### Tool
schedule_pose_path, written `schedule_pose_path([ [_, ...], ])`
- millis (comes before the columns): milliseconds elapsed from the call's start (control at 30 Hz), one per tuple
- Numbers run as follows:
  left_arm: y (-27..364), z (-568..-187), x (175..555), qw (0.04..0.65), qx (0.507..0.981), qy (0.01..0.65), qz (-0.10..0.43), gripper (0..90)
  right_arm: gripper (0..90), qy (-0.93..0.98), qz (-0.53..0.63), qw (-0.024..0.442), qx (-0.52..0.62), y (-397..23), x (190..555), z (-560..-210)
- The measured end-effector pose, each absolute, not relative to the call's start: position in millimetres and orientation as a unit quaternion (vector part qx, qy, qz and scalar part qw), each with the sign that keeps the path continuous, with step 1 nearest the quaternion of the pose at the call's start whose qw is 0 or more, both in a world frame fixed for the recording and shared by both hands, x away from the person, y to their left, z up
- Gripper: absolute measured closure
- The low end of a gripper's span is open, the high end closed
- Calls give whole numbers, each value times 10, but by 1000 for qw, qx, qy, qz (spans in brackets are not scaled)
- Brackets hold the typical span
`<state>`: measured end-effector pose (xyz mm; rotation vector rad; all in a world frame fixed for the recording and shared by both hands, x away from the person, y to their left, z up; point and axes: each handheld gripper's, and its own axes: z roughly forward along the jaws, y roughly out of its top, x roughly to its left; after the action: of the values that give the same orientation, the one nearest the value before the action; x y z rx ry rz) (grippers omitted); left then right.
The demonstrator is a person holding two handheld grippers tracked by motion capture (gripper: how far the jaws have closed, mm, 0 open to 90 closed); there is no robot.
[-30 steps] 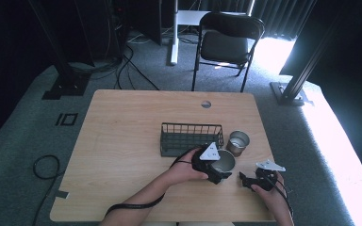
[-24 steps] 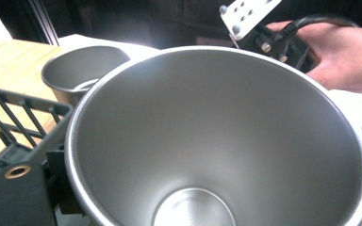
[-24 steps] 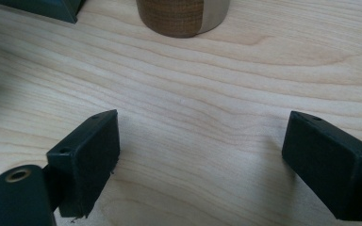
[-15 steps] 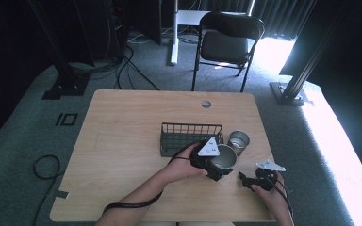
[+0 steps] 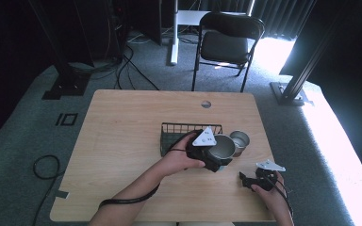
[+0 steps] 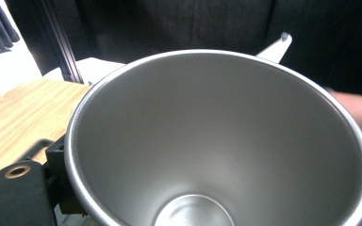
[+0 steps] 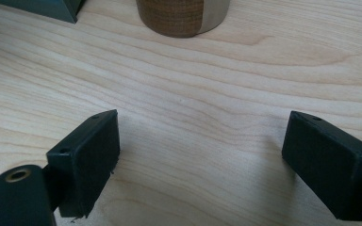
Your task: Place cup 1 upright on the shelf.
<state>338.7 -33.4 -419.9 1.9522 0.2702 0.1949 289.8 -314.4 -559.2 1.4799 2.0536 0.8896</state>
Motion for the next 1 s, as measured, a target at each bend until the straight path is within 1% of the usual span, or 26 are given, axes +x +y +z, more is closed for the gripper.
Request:
schedule_pose_path([
  [367, -147, -4027, 3498, 552, 814, 148, 104, 137, 114, 745, 323, 227, 537, -3144, 2898, -5592],
  [633, 57, -3952, 3593, 555, 800, 187, 126, 137, 114, 745, 323, 227, 537, -3144, 2898, -5592],
  [1000, 322, -3893, 3728, 552, 786, 224, 167, 137, 114, 745, 323, 227, 537, -3144, 2898, -5592],
])
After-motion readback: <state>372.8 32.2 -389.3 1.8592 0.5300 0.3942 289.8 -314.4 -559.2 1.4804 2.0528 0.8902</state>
